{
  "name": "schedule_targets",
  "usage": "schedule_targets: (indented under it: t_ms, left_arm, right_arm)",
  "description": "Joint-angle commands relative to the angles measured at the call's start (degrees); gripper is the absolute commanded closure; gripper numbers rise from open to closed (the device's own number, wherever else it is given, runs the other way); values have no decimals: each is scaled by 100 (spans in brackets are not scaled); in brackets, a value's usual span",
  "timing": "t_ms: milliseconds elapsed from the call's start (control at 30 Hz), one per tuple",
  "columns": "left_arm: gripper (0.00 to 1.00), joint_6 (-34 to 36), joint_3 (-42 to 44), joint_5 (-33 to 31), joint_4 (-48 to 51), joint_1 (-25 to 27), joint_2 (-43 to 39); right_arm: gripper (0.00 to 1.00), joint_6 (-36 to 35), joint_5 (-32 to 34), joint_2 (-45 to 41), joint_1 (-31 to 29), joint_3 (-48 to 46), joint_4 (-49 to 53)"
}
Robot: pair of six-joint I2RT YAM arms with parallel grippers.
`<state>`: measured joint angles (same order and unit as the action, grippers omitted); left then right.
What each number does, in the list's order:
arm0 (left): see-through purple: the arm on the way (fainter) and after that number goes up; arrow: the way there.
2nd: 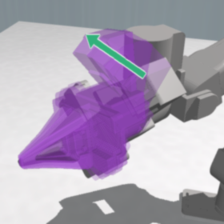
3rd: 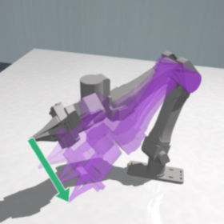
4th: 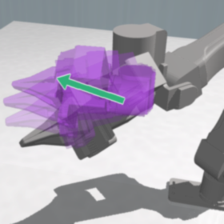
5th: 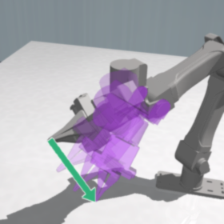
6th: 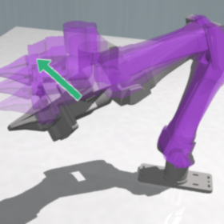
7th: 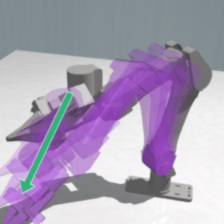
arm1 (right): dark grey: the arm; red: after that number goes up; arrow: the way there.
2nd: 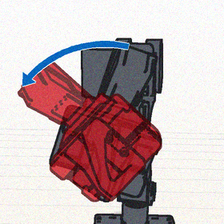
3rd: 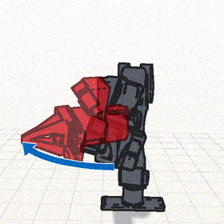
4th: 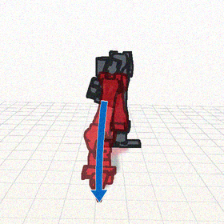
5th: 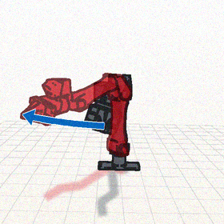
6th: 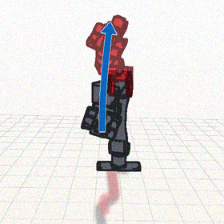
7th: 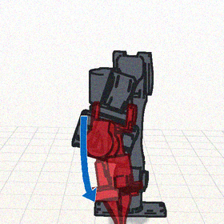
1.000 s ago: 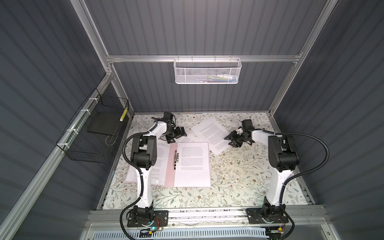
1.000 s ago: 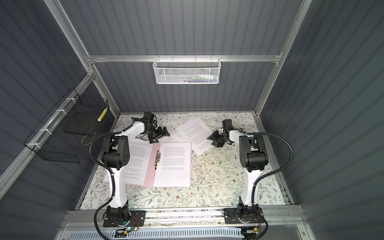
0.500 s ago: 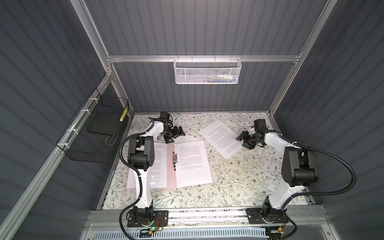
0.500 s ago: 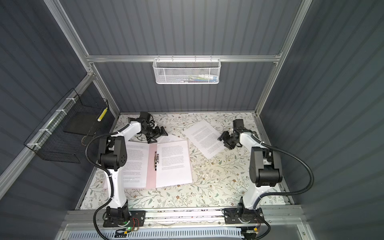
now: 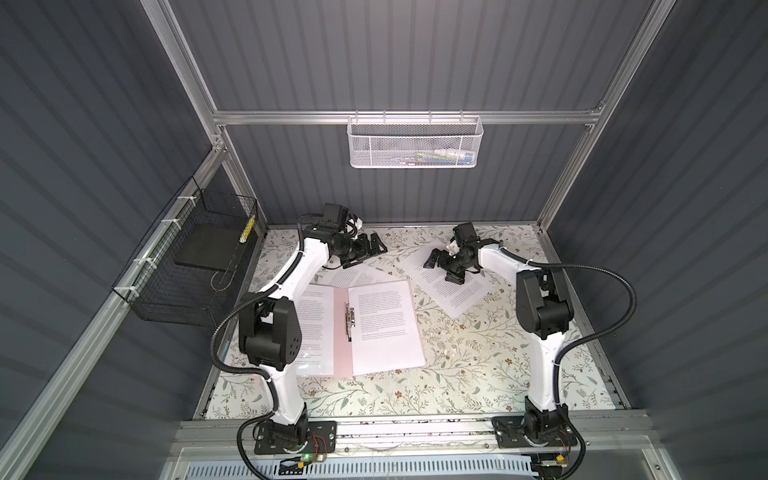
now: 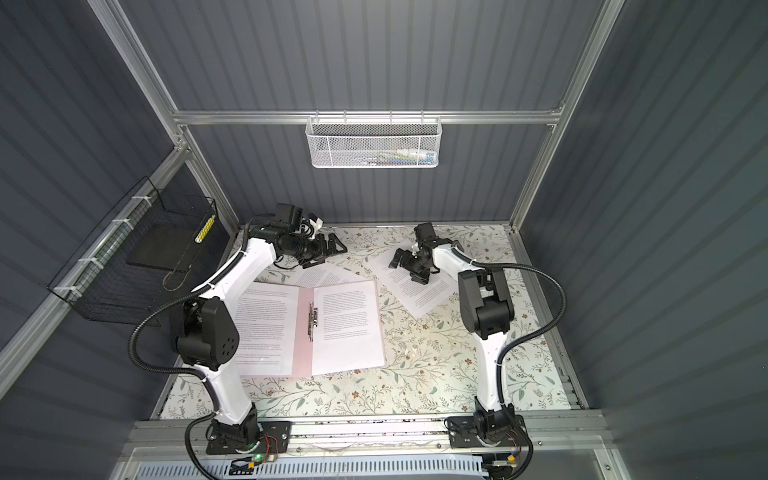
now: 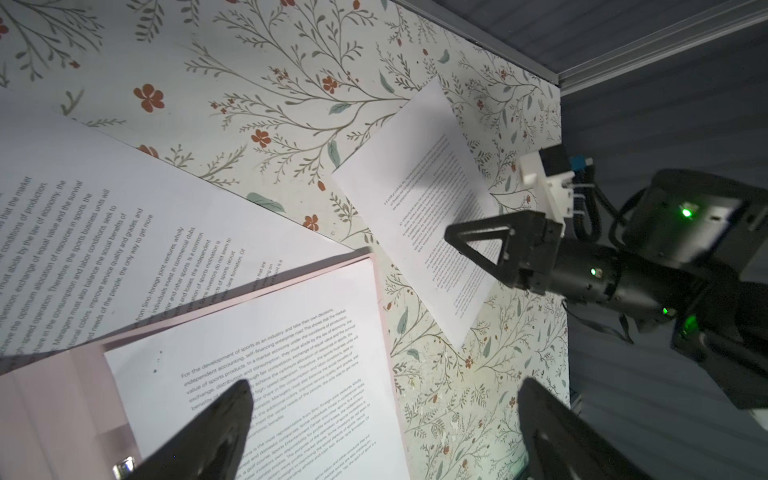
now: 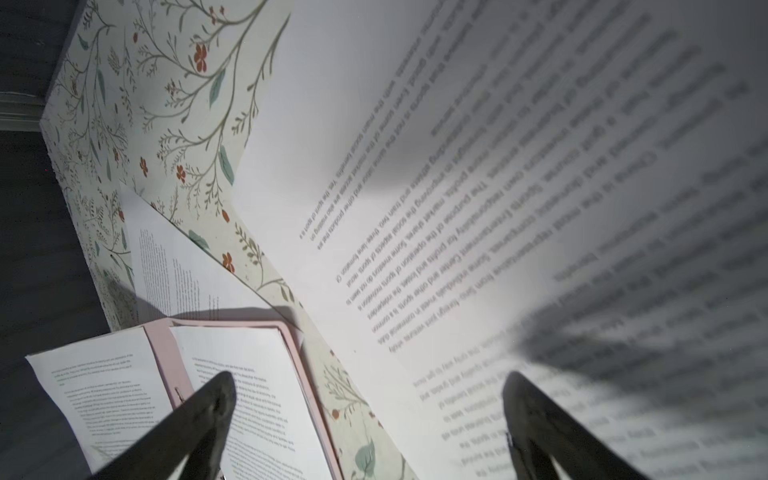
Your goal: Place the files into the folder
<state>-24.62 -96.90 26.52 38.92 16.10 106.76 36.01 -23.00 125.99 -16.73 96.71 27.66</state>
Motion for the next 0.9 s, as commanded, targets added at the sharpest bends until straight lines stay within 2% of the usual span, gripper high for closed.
schedule_targets:
  t_ms: [0,100,300,433,633,700,767,867]
  left_arm:
    - [0,-21,207,101,36,15,-92]
    - [0,1,160,103,57,38,-99]
    - [0,138,-211,143,240,200,53]
    - [0,297,-501,147,464,437,241]
    - [0,413,-724,81,576,1103,562]
    - [0,424,-840,68,584,1436,777]
    - [0,473,-1063,45,594,1854,1091]
    - [0,561,-1482,-10,623,2379,1635]
  right_arm:
    - [1,174,-127,123,-207,141,339]
    - [1,279,-242,47,-330,-270,236]
    - [1,509,-429,-940,-124,-2254,-511]
    - [1,547,-879,-1931,342,-3689,-1158]
    - [1,386,-1118,-3688,1279,-5159,-993]
    - [1,346,-835,-4165,1661,-5334,-672]
    - [1,456,-236,-4704,1993,-5478,-322]
    - [1,758,581,-5479,2117,-5756,-159]
